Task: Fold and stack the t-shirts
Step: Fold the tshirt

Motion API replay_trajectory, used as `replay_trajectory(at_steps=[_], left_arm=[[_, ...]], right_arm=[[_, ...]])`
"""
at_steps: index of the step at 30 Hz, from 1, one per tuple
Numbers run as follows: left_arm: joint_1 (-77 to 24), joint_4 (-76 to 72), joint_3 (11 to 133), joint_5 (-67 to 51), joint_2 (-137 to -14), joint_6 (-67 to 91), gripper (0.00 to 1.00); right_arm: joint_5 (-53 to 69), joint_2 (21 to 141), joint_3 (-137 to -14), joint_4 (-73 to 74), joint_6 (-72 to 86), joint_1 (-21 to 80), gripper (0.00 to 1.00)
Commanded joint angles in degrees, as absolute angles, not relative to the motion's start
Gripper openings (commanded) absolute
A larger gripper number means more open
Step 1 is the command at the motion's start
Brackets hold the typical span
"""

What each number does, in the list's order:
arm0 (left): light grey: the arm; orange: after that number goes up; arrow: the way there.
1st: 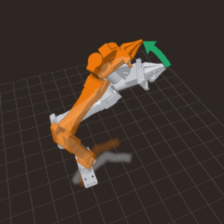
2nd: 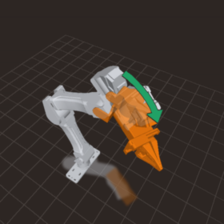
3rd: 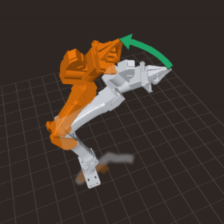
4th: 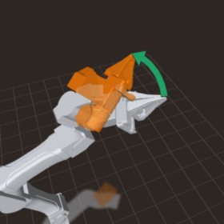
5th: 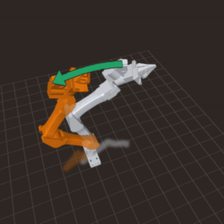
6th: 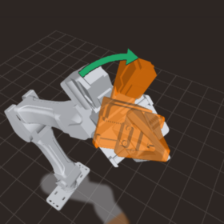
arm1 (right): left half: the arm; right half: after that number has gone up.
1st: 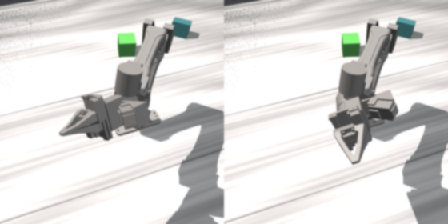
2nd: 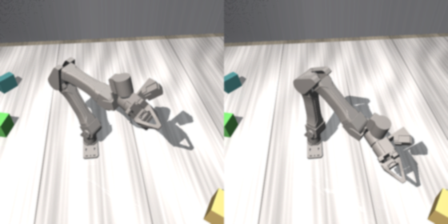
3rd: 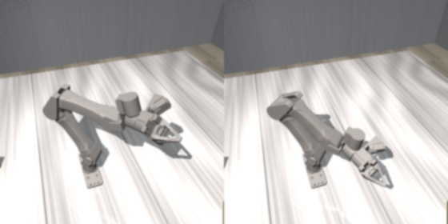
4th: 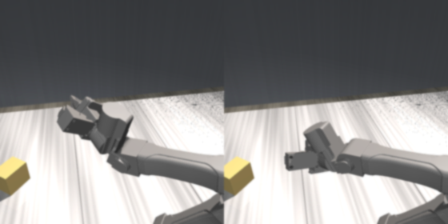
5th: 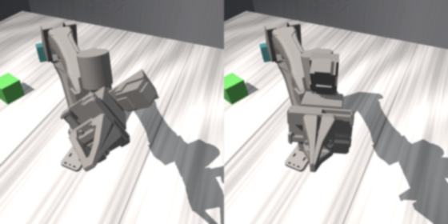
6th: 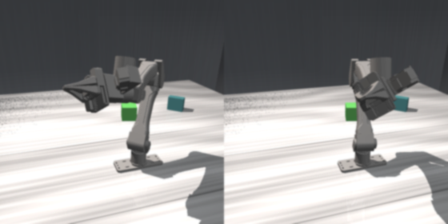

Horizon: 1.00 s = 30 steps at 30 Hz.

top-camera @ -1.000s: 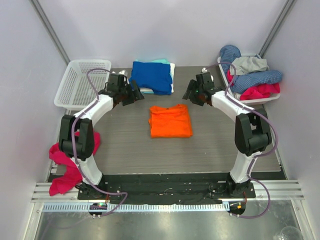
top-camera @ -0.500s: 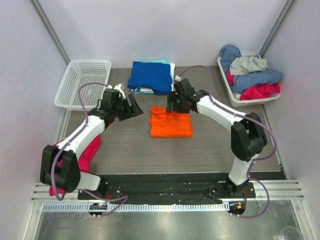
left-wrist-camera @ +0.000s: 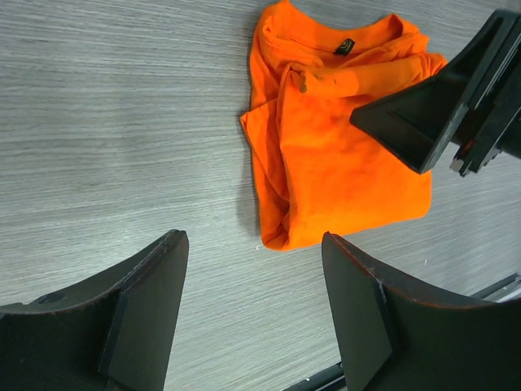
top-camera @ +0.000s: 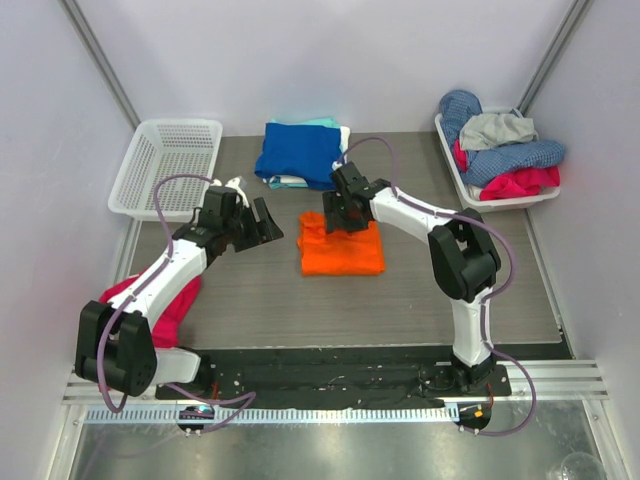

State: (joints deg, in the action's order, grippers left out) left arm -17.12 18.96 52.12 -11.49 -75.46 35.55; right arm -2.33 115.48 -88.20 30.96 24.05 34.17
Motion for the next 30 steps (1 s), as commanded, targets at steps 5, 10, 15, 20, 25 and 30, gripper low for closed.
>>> replay_trajectory(at_steps=[5,10,15,20,25,30], left_arm=[[-16.9,18.5,52.1,-10.7,-74.7,35.3,0.71],[-16.9,18.7,52.1,-10.1,-75.1,34.7,0.71],[-16.7,19.2,52.0,-9.3,-75.1,34.1,0.71],[-16.8,19.7,52.0,-9.5,-75.1,33.8,0.71],[-16.8,22.1,55.7,-9.4,-74.8,32.3,0.71],[-16.7,23.3,57.4,-10.8,-74.5,32.0,0.72]], right_arm=[[-4.4,120.0,-97.9,31.4,22.0,34.4,0.66],[-4.4,124.8,-103.4,32.6,21.9,34.3,0.66],[-4.7,128.8,-107.7,33.3,22.1,34.3,0.66],[-6.5,129.8,-110.6,33.7,22.0,34.3,0.66],[-8.7,123.2,-111.2,33.9,22.4,33.3,0.66],[-9.2,114.2,-104.3,34.8,24.1,31.5,0.66]])
